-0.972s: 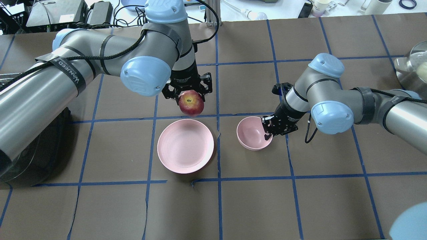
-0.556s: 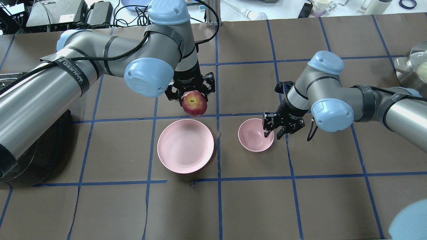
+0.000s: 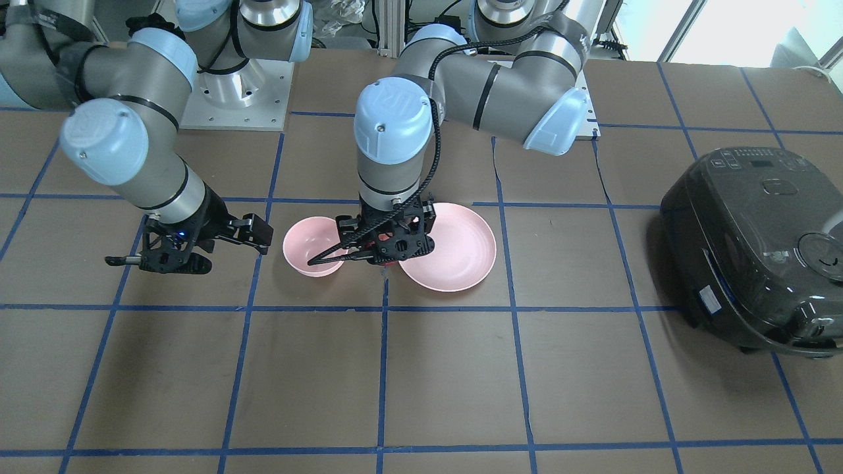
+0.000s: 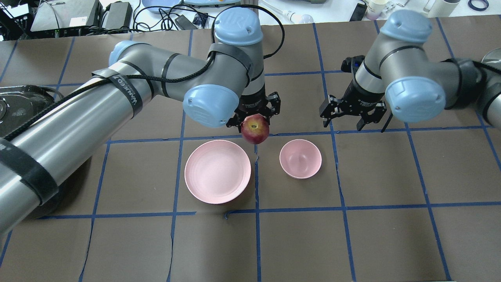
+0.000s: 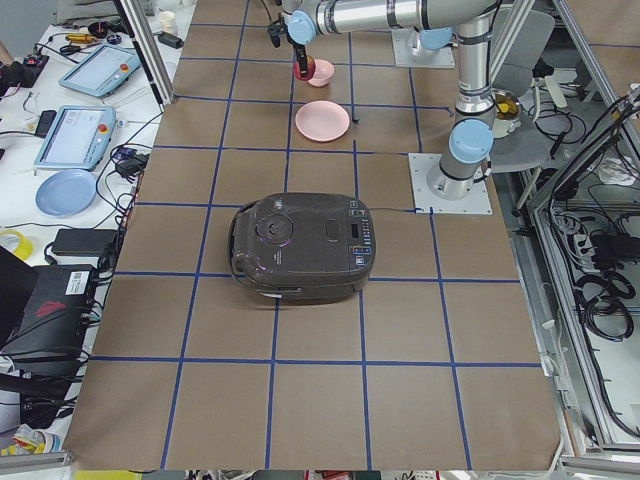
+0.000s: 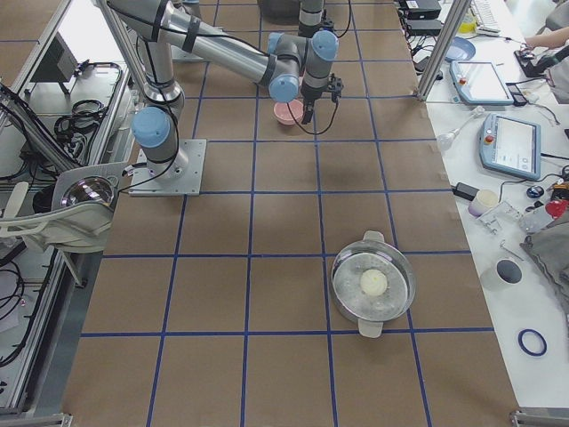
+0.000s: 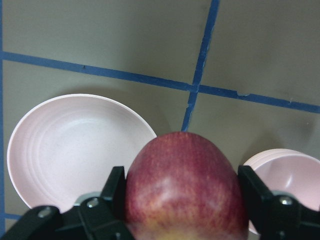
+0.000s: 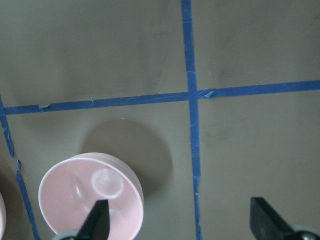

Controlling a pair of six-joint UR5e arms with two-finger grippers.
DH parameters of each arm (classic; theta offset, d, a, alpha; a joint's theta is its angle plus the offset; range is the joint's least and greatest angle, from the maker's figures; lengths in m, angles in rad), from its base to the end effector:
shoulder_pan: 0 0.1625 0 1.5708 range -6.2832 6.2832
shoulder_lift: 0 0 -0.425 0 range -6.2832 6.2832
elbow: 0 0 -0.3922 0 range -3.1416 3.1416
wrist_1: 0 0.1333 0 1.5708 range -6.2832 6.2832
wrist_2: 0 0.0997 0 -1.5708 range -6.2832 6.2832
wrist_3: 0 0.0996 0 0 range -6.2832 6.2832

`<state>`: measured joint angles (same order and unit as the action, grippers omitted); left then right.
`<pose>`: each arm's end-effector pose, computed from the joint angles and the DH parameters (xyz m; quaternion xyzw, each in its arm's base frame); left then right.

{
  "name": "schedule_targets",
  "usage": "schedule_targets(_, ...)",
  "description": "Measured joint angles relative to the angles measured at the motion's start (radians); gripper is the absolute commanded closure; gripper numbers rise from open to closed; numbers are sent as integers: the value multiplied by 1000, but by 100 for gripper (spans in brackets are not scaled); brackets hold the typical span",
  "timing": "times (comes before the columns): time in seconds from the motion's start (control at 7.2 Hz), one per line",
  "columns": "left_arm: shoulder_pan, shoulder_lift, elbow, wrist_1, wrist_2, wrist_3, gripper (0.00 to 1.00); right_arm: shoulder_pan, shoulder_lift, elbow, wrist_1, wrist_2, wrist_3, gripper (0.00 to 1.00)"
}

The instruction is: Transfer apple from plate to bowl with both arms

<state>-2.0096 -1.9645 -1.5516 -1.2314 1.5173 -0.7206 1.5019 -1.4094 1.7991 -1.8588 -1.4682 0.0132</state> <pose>-0.3907 -0.5062 0.3086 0.1408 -0.9895 -0.0293 0.0128 0.1073 -0.5289 0.3243 0.0435 0.9964 0.0493 0.0526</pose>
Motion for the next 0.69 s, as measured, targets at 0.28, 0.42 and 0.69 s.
schedule_targets(0.28,-89,-58,2,78,-9,-185,88,-11,-39,-130,153,-65,-6,0)
schedule_targets(0.42,-115,-88,3,125,-28,-252,87,-21,-44,-161,179,-78,-8,0)
schedule_targets(0.69,-144,-133,3,181,-59,-301,14,-43,-47,-182,195,-89,-4,0)
